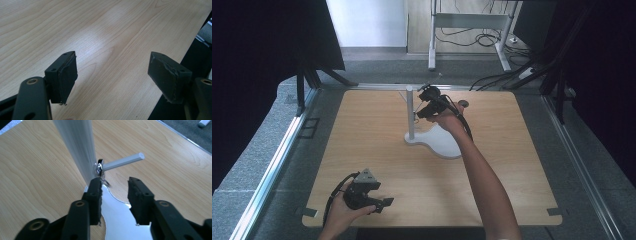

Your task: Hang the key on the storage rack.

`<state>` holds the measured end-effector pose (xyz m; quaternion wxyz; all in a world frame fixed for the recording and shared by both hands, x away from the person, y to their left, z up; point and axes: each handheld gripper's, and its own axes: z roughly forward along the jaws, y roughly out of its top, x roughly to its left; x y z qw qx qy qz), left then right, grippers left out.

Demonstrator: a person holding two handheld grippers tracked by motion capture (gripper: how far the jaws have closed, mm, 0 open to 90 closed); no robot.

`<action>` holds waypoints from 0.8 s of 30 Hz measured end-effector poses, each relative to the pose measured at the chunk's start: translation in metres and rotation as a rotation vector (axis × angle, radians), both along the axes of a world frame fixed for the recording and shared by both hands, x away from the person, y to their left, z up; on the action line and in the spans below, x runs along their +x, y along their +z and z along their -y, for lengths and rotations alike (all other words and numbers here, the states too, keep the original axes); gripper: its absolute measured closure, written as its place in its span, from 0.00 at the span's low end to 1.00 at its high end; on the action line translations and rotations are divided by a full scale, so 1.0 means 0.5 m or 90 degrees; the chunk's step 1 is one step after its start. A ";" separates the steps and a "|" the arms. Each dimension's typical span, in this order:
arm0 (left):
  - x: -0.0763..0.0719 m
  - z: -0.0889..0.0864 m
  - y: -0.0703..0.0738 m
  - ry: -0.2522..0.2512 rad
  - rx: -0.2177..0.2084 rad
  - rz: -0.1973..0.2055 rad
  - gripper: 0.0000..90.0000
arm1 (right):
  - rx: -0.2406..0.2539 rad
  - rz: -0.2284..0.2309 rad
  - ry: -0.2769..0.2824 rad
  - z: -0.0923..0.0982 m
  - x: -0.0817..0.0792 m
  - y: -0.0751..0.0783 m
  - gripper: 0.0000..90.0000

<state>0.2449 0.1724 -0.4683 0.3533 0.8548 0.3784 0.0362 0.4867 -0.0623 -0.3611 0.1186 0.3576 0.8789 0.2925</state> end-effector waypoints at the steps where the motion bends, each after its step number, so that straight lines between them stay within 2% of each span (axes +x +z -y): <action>1: 0.000 0.001 0.000 0.000 0.001 0.000 0.27 | 0.003 0.002 0.000 0.003 -0.003 0.000 0.67; 8: 0.000 0.004 -0.003 -0.001 0.003 -0.002 0.27 | 0.021 0.012 0.012 0.030 -0.034 0.003 0.61; 13: 0.000 0.005 -0.003 0.001 0.005 -0.003 0.27 | 0.033 0.017 0.018 0.075 -0.070 0.002 0.60; 17: -0.002 0.010 -0.002 0.010 0.031 0.008 0.27 | 0.042 0.018 0.018 0.116 -0.102 -0.006 0.60; 24: -0.002 0.016 -0.006 0.007 0.032 0.006 0.27 | 0.054 0.021 0.028 0.172 -0.155 -0.027 0.60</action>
